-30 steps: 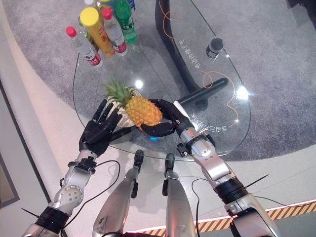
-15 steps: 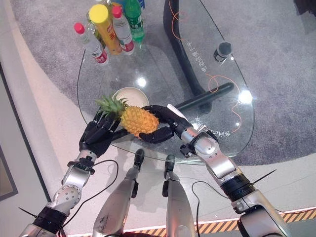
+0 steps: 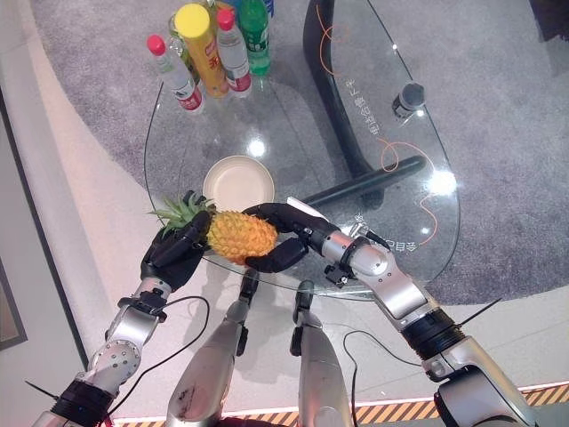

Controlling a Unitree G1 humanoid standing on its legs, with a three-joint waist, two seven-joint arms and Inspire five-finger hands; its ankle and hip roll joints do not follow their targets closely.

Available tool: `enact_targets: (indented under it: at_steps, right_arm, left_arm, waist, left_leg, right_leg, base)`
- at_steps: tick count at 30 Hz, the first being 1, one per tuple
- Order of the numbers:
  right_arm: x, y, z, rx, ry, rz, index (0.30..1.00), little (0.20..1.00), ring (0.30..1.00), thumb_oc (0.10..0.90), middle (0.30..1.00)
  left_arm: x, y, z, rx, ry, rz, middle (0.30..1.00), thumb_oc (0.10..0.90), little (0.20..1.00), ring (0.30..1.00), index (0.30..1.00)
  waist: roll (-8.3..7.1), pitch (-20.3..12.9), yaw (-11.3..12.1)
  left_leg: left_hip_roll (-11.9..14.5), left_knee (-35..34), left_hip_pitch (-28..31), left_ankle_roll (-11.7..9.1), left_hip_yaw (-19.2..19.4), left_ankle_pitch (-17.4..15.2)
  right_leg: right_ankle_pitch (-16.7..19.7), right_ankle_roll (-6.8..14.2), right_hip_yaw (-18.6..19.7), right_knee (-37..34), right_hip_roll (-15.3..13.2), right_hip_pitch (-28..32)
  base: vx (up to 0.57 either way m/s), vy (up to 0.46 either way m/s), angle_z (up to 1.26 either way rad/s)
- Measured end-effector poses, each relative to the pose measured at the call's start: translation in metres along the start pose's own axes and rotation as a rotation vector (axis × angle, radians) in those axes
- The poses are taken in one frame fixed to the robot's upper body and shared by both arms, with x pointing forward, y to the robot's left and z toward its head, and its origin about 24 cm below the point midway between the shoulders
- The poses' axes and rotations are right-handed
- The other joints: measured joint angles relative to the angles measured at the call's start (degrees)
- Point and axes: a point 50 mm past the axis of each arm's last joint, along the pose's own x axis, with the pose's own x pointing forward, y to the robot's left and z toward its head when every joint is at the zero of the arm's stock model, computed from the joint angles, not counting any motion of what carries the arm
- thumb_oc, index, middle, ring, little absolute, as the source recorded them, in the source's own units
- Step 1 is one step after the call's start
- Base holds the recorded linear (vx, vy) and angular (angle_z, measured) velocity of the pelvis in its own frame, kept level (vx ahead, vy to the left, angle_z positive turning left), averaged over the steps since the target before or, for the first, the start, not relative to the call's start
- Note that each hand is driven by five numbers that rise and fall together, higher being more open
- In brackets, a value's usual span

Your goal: Pick up the fruit to the plate

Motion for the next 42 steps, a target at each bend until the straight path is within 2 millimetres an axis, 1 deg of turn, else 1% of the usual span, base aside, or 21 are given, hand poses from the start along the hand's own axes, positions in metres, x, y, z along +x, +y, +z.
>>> enact_targets:
  at_steps: [12,13,14,15,22,26,34,42]
  right_arm:
    - [0.007,0.005,0.005,0.000,-0.016,0.017,0.300,0.200,0.300,0.100,0.300]
    - [0.007,0.004,0.005,0.001,-0.016,0.017,0.300,0.200,0.300,0.100,0.300]
    - [0.007,0.004,0.005,0.001,-0.017,0.016,0.300,0.200,0.300,0.100,0.300]
    - [0.007,0.005,0.005,0.002,-0.017,0.017,0.300,0.200,0.300,0.100,0.300]
    - [0.009,0.009,0.005,0.019,-0.028,0.026,0.300,0.200,0.300,0.100,0.300]
    - [0.015,0.016,0.009,0.042,-0.053,0.037,0.300,0.200,0.300,0.100,0.300]
    - [0.018,0.020,0.012,0.056,-0.077,0.040,0.300,0.200,0.300,0.100,0.300]
    - [0.020,0.022,0.014,0.066,-0.090,0.036,0.300,0.200,0.300,0.100,0.300]
  left_arm:
    - [-0.004,0.004,-0.004,-0.020,0.023,0.019,0.900,0.800,0.900,0.900,0.900]
    - [-0.004,0.004,-0.005,-0.023,0.025,0.019,0.658,0.517,0.617,0.658,0.658]
    - [-0.004,0.004,-0.005,-0.023,0.025,0.019,0.556,0.399,0.499,0.556,0.556]
    - [-0.004,0.003,-0.005,-0.025,0.025,0.019,0.300,0.100,0.200,0.300,0.300]
    - [-0.003,0.002,-0.007,-0.043,0.007,0.018,0.300,0.100,0.200,0.300,0.300]
    - [-0.003,0.003,-0.003,-0.050,-0.037,0.024,0.300,0.100,0.200,0.300,0.300]
    - [-0.003,0.003,0.000,-0.057,-0.084,0.028,0.300,0.100,0.200,0.300,0.300]
    - [-0.003,0.001,-0.001,-0.082,-0.128,0.031,0.300,0.100,0.200,0.300,0.300]
  waist:
    - [0.00,0.00,0.16]
    - [0.00,0.00,0.15]
    - [0.00,0.00,0.12]
    - [0.00,0.00,0.07]
    - [-0.01,0.00,-0.09]
    - [-0.02,0.00,-0.03]
    - [-0.27,0.04,0.11]
    - [-0.46,0.09,0.09]
  left_leg:
    - [-0.41,0.55,-0.73,-0.23,-1.03,-0.20]
    - [-0.43,0.61,-0.87,-0.23,-1.02,-0.20]
    - [-0.44,0.62,-1.02,-0.23,-1.02,-0.20]
    - [-0.44,0.63,-1.09,-0.23,-0.99,-0.19]
    - [-0.34,0.62,-1.09,-0.24,-0.95,-0.20]
    - [-0.26,0.62,-1.10,-0.24,-0.92,-0.21]
    - [-0.16,0.62,-1.10,-0.24,-0.92,-0.21]
    - [-0.14,0.62,-1.10,-0.24,-0.96,-0.21]
  right_leg:
    - [-0.18,0.14,-1.09,0.07,-0.49,-0.08]
    - [-0.18,0.13,-1.10,0.07,-0.51,-0.18]
    - [-0.18,0.14,-1.09,0.09,-0.54,-0.32]
    - [-0.17,0.13,-1.05,0.09,-0.53,-0.40]
    - [-0.19,0.11,-1.04,0.08,-0.44,-0.44]
    - [-0.23,0.09,-1.08,0.18,-0.42,-0.50]
    - [-0.23,0.09,-1.08,0.16,-0.54,-0.50]
    - [-0.24,0.09,-1.18,0.17,-0.52,-0.49]
  base:
    - [0.01,0.006,0.05]
    - [0.00,0.000,0.00]
    - [0.00,0.000,0.00]
    - [0.00,0.000,0.00]
    - [0.00,0.000,0.00]
    - [0.00,0.000,0.00]
    - [0.00,0.000,0.00]
    - [0.00,-0.004,0.00]
